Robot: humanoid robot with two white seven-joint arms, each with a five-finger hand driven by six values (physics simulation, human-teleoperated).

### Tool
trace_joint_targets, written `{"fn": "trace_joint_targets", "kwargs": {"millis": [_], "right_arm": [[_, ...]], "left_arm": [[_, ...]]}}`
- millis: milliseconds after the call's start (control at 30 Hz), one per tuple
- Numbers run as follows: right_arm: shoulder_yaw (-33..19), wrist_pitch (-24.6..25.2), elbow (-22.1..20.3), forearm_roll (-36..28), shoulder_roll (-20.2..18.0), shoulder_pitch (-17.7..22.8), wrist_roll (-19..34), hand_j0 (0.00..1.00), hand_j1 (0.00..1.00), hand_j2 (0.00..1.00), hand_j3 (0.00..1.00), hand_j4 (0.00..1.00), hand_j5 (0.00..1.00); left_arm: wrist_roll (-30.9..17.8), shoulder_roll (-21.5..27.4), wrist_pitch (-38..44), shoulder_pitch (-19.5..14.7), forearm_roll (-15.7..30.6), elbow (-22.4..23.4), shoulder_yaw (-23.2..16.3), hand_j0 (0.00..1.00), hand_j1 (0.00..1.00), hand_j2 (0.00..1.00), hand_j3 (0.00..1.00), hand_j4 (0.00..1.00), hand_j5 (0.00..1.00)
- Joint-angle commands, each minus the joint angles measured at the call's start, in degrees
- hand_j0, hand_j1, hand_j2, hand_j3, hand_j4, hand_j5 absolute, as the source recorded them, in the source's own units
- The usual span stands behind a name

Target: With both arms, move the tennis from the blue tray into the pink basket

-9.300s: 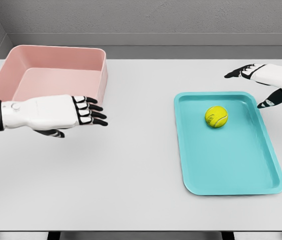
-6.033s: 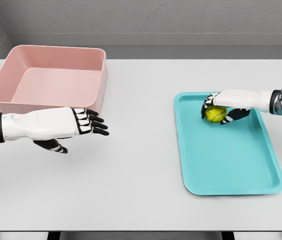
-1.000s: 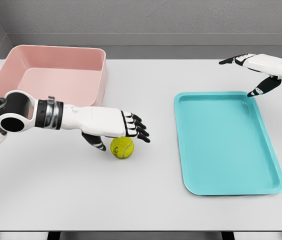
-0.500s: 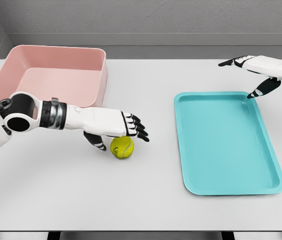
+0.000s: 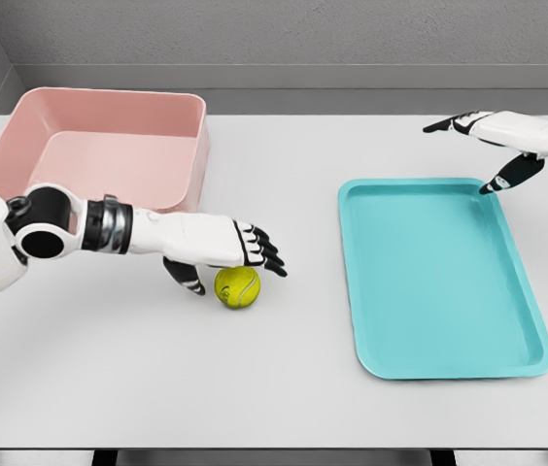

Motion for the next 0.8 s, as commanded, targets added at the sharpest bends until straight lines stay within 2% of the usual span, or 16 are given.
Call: {"fn": "trace_joint_targets", "kwargs": {"millis": [0, 233, 767], "right_arm": [[0.26, 0.14, -0.03, -0.43, -0.11, 0.0, -0.03, 1.0, 1.0, 1.0, 1.0, 1.0, 1.0], [0.26, 0.14, -0.03, -0.43, -0.2, 0.0, -0.38, 1.0, 1.0, 1.0, 1.0, 1.0, 1.0], [1.93, 0.14, -0.29, -0.43, -1.25, -0.35, -0.38, 1.0, 1.0, 1.0, 1.0, 1.0, 1.0]], "left_arm": [[0.04, -0.09, 0.12, 0.0, 0.04, 0.05, -0.06, 1.0, 1.0, 1.0, 1.0, 1.0, 1.0], [0.22, -0.26, 0.12, 0.0, -0.22, 1.9, -0.06, 1.0, 1.0, 1.0, 1.0, 1.0, 1.0], [0.31, -1.4, 0.12, 0.88, -1.19, 1.9, -0.06, 1.0, 1.0, 1.0, 1.0, 1.0, 1.0]]}}
